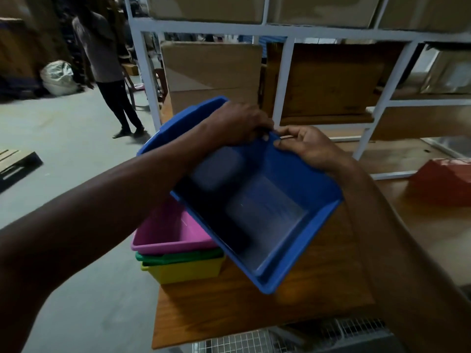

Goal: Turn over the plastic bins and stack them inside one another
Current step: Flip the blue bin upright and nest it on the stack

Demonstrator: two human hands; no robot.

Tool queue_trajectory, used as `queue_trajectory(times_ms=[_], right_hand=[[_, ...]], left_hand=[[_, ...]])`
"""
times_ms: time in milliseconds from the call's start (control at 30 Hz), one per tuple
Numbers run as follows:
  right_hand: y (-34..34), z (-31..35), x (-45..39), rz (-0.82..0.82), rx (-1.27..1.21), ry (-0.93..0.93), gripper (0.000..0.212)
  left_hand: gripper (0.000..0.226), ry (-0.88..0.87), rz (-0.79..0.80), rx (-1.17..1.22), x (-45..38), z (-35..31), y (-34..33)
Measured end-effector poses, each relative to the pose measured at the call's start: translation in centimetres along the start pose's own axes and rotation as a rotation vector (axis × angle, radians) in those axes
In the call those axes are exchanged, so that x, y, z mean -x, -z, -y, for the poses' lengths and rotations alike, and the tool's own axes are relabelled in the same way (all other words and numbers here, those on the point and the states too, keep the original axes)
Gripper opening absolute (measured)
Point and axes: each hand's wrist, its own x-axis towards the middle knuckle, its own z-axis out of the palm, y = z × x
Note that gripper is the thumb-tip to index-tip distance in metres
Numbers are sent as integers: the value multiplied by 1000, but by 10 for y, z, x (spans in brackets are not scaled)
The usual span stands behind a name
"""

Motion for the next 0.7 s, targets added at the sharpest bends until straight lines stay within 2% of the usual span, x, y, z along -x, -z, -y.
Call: queue_trajectory(times_ms=[133,267,367,500,567,700], right_hand=[[13,10,3,-160,310,75,29],[19,-4,0,-433,525,230,29],[12,-17,0,-578,555,186,39],[-3,-37,5,-745,394,86,52],[-10,-44,7,-707,221,10,56],[-27,-48,11,-404,-257,-106,39]], left_hand=[[33,45,-52,-14,11,11,4],[29,219,-48,99,27,26,1],[26,388,-108,217,42,36,-9],[19,578,-161,436,59,48,-23],[20,664,-172,540,67,49,-27],[24,795,-187,723,79,43,-37]])
